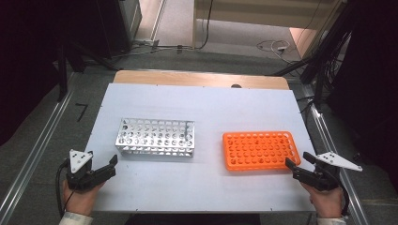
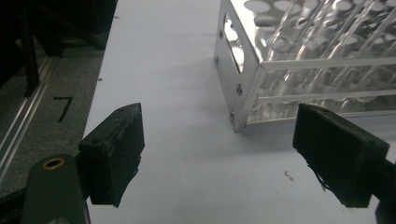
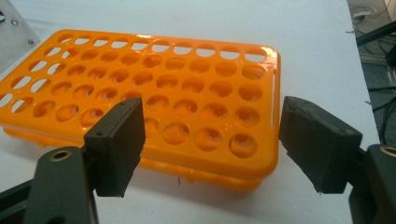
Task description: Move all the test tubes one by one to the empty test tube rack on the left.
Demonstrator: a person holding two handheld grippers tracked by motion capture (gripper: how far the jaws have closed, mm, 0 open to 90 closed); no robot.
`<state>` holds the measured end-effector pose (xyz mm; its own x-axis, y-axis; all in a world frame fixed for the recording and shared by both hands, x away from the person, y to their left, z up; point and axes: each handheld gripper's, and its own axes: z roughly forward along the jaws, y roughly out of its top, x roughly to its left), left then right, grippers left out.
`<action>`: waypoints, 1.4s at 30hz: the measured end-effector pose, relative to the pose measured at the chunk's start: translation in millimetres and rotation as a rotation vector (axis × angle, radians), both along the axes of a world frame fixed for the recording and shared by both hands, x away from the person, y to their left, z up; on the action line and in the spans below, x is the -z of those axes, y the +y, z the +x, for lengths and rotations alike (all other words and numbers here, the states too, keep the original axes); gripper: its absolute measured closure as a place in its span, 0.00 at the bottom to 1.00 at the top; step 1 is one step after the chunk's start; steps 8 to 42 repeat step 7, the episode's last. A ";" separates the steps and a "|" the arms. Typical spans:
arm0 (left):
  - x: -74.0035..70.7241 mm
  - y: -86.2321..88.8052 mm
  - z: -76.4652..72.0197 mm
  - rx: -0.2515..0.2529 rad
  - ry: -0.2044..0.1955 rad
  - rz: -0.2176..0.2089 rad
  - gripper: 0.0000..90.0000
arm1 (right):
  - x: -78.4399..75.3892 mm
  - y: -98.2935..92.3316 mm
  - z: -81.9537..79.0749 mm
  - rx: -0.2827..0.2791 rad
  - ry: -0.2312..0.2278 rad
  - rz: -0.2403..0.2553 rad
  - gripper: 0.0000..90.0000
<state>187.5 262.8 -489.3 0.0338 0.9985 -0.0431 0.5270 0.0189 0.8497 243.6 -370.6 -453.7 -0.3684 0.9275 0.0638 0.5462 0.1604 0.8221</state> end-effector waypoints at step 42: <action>10.3 -3.4 7.6 0.006 0.057 0.020 0.18 | 16.2 -16.6 -6.3 -0.007 0.068 -0.021 0.17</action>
